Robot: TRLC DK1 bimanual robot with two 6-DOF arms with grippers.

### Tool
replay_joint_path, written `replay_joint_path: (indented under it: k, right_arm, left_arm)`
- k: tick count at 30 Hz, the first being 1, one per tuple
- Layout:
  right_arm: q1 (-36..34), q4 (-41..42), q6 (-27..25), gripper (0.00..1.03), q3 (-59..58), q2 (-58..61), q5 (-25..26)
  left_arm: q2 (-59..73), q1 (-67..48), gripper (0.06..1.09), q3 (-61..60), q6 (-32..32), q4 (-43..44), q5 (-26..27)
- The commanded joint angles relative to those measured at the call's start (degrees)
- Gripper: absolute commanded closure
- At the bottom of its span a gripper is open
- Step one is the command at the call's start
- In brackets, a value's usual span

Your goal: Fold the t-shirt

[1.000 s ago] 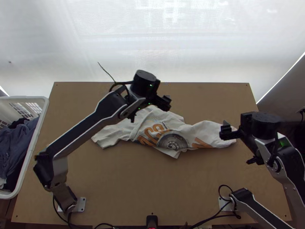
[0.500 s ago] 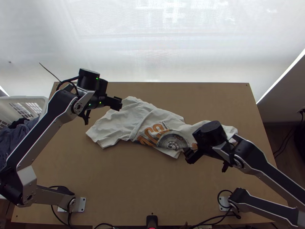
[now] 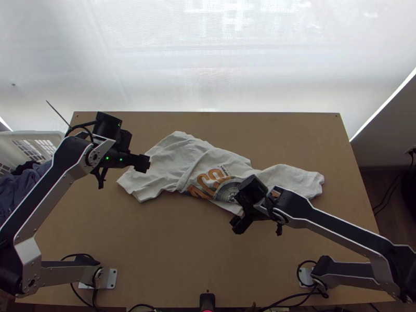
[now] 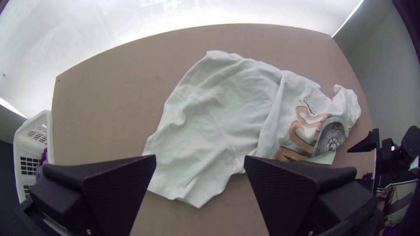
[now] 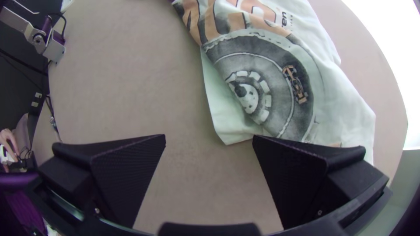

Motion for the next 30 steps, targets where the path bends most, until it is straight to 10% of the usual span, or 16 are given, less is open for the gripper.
replay_joint_path:
  k: [1,19,30]
  right_arm:
    - [0.2,5.0,2.0,0.10,-3.0,5.5,-0.9]
    - [-4.7,13.5,3.5,0.16,-2.9,12.0,-0.4]
    - [-6.2,14.3,1.2,1.00,-3.2,10.6,-0.2]
  left_arm:
    - [-1.2,1.0,0.11,-2.1,0.1,-1.2,0.3]
    - [-1.8,0.6,0.11,-3.5,1.2,-2.8,0.3]
    - [-1.8,-1.5,0.11,-5.2,2.0,-4.5,0.3]
